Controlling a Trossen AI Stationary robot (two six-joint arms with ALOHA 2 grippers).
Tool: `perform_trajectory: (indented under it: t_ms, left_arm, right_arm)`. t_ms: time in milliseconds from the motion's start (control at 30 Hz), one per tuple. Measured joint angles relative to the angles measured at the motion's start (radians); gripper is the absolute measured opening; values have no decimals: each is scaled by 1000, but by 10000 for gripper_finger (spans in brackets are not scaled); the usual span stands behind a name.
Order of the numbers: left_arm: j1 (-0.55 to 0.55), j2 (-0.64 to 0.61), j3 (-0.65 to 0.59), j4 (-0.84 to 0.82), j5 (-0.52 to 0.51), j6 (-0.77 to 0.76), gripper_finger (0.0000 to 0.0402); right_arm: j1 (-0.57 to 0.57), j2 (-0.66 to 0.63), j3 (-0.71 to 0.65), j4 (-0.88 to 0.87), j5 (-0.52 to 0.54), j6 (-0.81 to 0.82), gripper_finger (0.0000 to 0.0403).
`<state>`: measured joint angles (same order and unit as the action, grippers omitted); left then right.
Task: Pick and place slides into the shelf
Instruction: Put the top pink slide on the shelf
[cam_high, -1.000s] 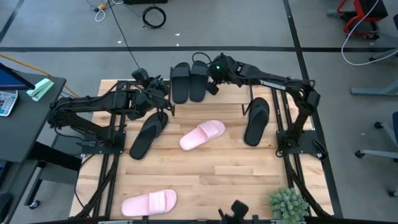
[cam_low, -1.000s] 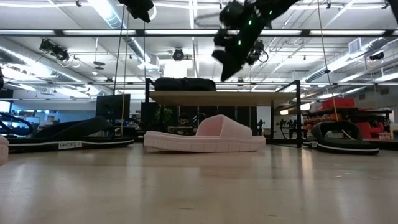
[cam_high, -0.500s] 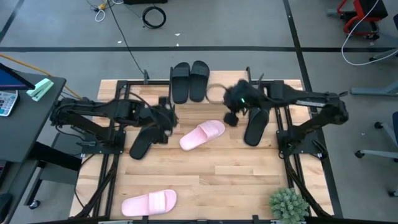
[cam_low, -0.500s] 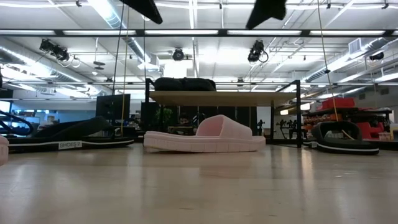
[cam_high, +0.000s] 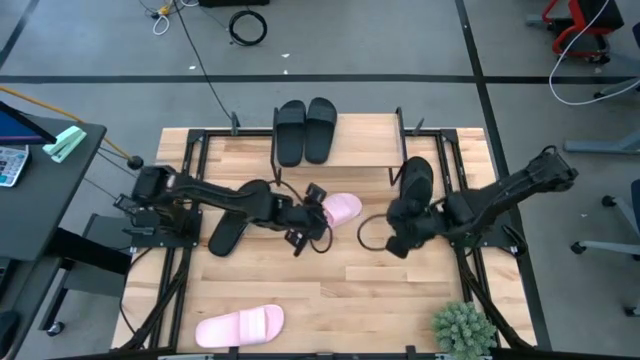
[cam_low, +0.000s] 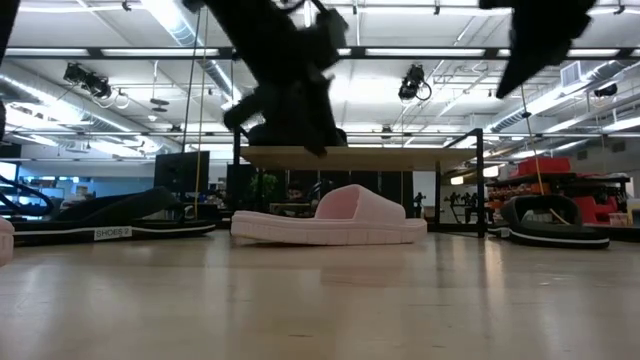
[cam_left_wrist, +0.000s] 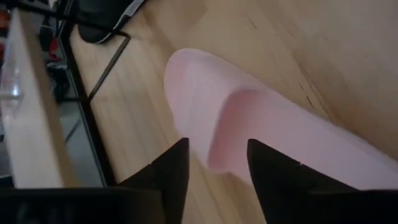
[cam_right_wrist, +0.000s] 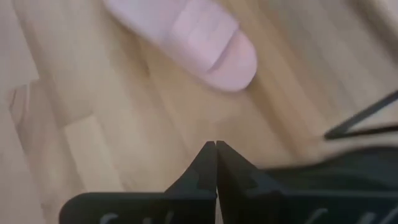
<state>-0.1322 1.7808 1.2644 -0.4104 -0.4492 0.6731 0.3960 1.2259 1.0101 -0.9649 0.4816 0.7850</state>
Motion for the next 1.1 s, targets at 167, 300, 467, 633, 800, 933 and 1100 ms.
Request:
perform_trajectory:
  t_ms: [167, 300, 467, 633, 800, 933, 1100]
  left_arm:
    - [19, 87, 0, 104, 0, 85, 205]
    - [51, 143, 0, 178, -7, 106, 215]
    - [99, 175, 0, 260, -24, 110, 200]
    - [137, 182, 0, 286, -25, 98, 136]
    - [149, 182, 0, 288, -26, 93, 22]
    - [143, 182, 0, 285, -29, 38, 11]
    - [101, 169, 10, 267, -52, 22, 5]
  right_arm:
    - [64, -1, -38, 1, 5, 121, 2]
    - [91, -2, -38, 18, 41, 136, 2]
    - [92, -15, -38, 37, 62, 131, 2]
    - [92, -19, -38, 43, 70, 129, 2]
    - [92, -20, -38, 48, 78, 104, 2]
    - [92, -20, -38, 50, 98, 103, 2]
    - [92, -20, -38, 50, 99, 85, 2]
